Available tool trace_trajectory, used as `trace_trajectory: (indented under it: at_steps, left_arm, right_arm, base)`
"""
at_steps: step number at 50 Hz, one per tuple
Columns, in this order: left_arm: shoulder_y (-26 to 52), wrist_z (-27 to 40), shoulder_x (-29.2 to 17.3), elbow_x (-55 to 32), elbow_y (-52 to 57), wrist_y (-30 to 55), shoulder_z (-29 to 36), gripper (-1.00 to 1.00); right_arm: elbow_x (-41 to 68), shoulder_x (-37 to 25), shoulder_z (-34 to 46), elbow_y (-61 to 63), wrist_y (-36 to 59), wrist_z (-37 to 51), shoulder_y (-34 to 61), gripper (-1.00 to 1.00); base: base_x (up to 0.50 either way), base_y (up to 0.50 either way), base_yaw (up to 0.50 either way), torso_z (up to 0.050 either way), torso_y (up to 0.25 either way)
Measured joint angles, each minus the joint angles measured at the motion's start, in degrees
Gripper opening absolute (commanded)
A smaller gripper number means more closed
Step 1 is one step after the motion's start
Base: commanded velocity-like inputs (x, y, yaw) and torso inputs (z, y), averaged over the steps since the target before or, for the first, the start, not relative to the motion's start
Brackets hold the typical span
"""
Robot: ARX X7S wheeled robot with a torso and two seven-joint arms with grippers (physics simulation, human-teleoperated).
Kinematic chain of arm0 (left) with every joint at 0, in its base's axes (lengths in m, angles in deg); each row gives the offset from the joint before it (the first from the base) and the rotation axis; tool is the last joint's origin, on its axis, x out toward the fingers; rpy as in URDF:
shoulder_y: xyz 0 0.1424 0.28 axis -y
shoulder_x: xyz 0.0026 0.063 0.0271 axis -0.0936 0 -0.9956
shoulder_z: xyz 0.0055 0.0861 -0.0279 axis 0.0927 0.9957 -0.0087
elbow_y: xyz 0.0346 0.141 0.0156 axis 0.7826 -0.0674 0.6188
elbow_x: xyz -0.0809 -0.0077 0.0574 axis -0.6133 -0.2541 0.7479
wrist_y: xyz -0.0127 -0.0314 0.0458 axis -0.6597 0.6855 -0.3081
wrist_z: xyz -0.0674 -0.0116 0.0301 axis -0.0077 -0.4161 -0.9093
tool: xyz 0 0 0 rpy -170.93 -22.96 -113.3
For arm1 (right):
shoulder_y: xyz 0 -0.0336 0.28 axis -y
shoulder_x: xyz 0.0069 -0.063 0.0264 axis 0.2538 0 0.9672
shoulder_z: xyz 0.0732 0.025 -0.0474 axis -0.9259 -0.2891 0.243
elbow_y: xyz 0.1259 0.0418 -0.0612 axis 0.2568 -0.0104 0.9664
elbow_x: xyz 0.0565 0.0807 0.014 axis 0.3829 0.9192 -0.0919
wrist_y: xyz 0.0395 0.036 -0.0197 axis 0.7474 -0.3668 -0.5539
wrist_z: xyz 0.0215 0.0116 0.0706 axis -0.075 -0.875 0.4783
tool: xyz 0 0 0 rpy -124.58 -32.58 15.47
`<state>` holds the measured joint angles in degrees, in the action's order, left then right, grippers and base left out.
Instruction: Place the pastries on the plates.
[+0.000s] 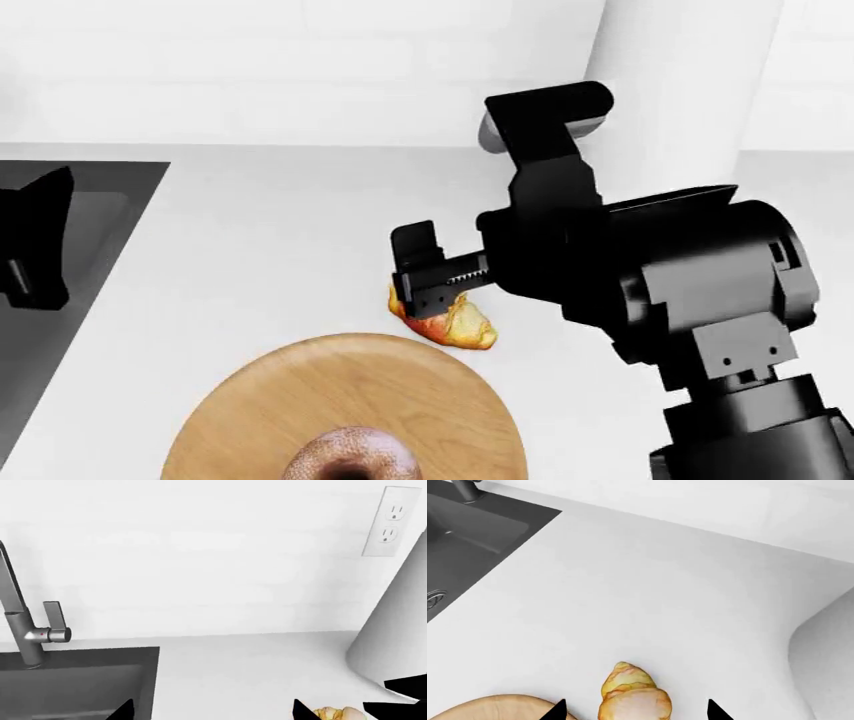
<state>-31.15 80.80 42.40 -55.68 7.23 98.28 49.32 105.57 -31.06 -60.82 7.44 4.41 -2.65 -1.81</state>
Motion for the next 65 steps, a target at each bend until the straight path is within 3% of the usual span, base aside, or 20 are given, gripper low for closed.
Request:
trace_trajectory:
  at_steps: [32,48,49,65]
  left_arm:
    - [-2.3,-1.4,-1.6,1.1,0.2,-1.0,-0.5,1.0]
    - [-2.1,-2.2,-1.7,1.8,0.1,-0.7,0.6,1.0]
    - [-2.1,-2.3,-1.7,1.8,0.1,-0.7,0.6,1.0]
    - [-1.4,-2.2,-1.2,2.4,0.2,-0.7,1.8,1.0]
  right_arm:
    - [-4.7,8.8,5.3,-34.0,-15.7,-11.7,7.4,1.0]
    - [-9.2,10.8,1.6,-40.4,-18.1,-14.7,7.0,1.0]
    - [-9.5,10.9,1.3,-40.6,-18.1,-14.8,7.0,-1.0]
    - [-13.2,11.3,-2.1,-41.5,-18.6,-15.2,7.6,-1.0]
  base:
    - [0.0,0.0,0.0,0.0,0.0]
    - [0.0,0.0,0.0,0.0,0.0]
    - [0.0,0.0,0.0,0.0,0.0]
    - [0.0,0.0,0.0,0.0,0.0]
